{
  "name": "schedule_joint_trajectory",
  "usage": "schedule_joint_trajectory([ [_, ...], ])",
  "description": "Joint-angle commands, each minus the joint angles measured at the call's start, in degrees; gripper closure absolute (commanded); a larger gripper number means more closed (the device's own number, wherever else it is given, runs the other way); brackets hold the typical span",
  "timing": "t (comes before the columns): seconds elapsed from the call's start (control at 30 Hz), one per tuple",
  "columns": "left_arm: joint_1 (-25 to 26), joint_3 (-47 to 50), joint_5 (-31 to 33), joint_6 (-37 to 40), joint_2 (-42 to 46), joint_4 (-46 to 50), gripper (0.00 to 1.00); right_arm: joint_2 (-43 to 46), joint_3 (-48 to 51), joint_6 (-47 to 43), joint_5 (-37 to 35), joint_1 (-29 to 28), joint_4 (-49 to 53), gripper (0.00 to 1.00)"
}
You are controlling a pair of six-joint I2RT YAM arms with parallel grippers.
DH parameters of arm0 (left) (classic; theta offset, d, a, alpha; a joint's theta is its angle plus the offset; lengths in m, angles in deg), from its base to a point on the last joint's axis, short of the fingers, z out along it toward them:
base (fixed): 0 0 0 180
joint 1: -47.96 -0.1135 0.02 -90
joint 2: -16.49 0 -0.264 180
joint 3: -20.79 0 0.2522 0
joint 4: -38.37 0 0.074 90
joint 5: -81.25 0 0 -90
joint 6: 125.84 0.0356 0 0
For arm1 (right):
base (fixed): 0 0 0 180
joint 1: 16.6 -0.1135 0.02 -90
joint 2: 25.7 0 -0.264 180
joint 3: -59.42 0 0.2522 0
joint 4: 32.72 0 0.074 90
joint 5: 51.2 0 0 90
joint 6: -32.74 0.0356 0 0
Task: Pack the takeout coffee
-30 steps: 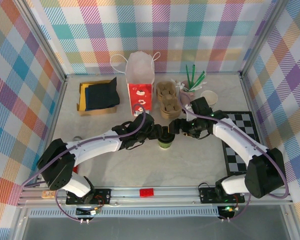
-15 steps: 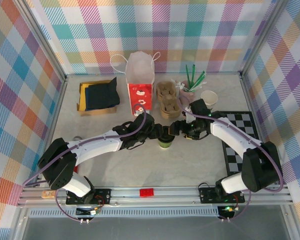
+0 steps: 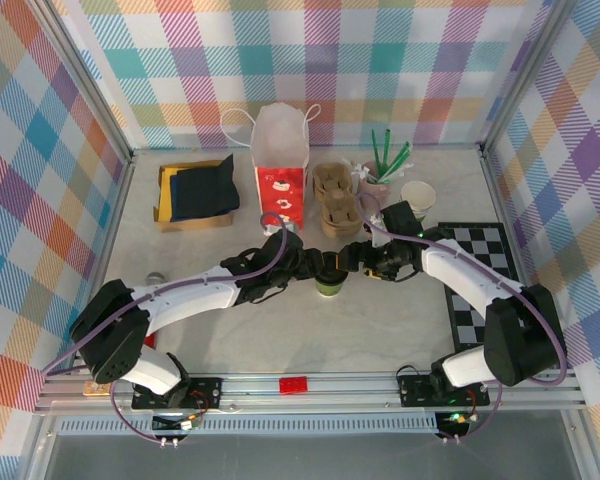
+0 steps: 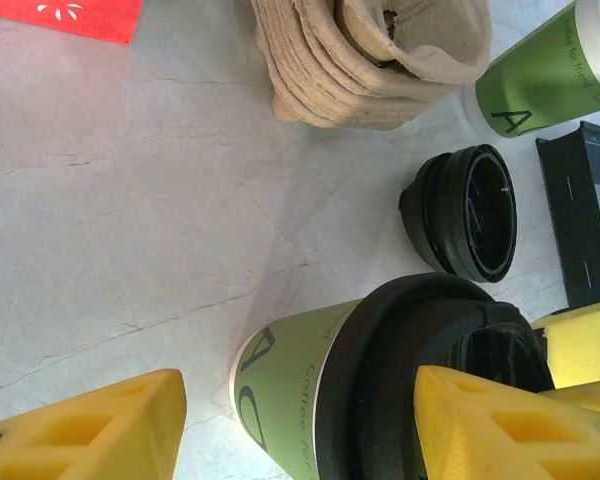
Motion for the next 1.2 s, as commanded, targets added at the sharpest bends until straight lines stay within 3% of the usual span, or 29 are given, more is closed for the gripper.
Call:
schedule_joint_trajectory([
  [0.0,-0.37,1.21,-0.66,0.09,1.26,5.41,0.37,0.82,0.08,-0.86,-0.37,-0.19,3.42,0.13],
  [0.33,-0.6,-0.58,-3.8,-1.49,5.33,2.94,0.32,5.0,-3.71,-1.71,1.68,-0.22,6.41,0.1],
  [0.5,-3.39,2.79,-9.75,-4.63,6.33,-1.51,0.3,8.18,-4.02,-1.51,0.76,-0.18,7.55,0.06],
  [0.6,-3.57,2.8,-10.55,-4.23,5.28,-0.08,0.3,11.0,-4.57,-1.48,-1.12,0.03,9.45,0.0],
  [0.9,-4.32,4.37,-18.6,-6.08,-0.08,-8.66,0.3,18.88,-4.03,-0.91,-1.36,2.4,12.16,0.01],
  [1.17,-4.38,3.47,-20.11,-6.72,-3.35,-10.59,0.3,22.92,-3.57,-0.97,-2.43,3.18,14.4,0.01],
])
